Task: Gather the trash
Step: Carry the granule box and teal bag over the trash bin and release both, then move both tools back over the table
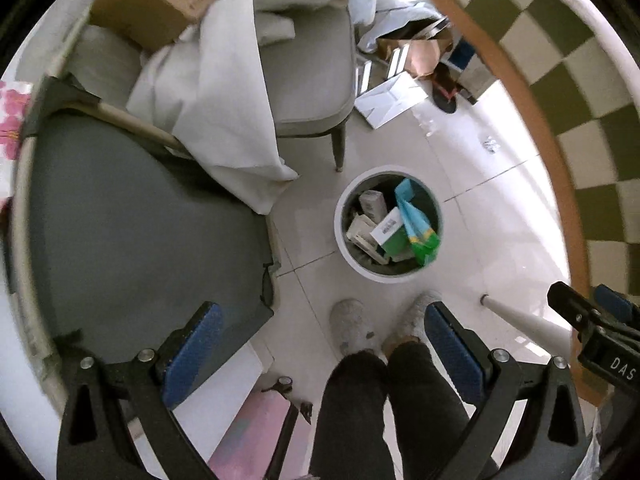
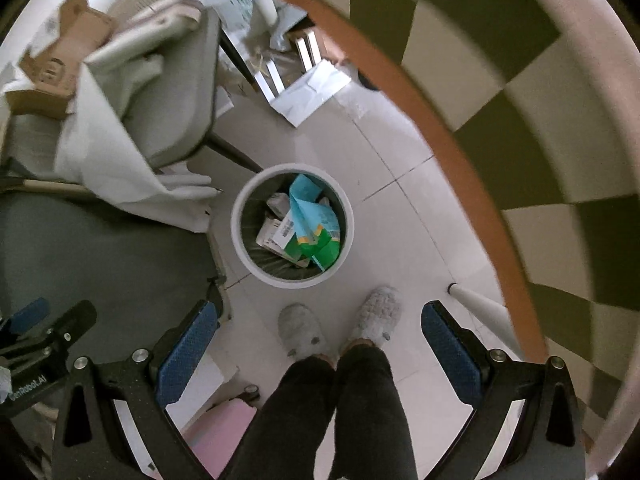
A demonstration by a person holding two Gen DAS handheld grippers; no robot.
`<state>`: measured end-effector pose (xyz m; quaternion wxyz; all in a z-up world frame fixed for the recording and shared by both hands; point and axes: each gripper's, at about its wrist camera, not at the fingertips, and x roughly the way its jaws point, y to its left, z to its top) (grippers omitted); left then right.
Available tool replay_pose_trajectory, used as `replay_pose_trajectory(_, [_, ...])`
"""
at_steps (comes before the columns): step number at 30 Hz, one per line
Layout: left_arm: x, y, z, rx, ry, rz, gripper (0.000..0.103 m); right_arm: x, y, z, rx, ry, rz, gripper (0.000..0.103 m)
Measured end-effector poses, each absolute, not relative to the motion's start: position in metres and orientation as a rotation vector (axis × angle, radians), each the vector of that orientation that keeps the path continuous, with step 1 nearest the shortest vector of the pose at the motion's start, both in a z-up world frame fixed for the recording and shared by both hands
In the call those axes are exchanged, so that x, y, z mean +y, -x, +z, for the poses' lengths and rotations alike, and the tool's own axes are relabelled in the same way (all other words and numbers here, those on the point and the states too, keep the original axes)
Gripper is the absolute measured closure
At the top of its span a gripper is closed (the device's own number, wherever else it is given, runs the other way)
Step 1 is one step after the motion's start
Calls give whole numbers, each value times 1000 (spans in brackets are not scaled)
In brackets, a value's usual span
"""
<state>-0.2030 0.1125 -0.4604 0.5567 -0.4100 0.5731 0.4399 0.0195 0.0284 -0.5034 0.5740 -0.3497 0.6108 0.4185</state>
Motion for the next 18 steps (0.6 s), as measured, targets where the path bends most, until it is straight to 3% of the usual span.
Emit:
replay_pose_trajectory(11, [91, 190, -342, 1275, 874, 1038, 0, 0, -26, -375, 1422, 692, 1034, 0])
replay_pose_trajectory(18, [105, 127, -272, 1188, 731, 1050, 0, -24, -110, -310, 1443, 439, 960, 0])
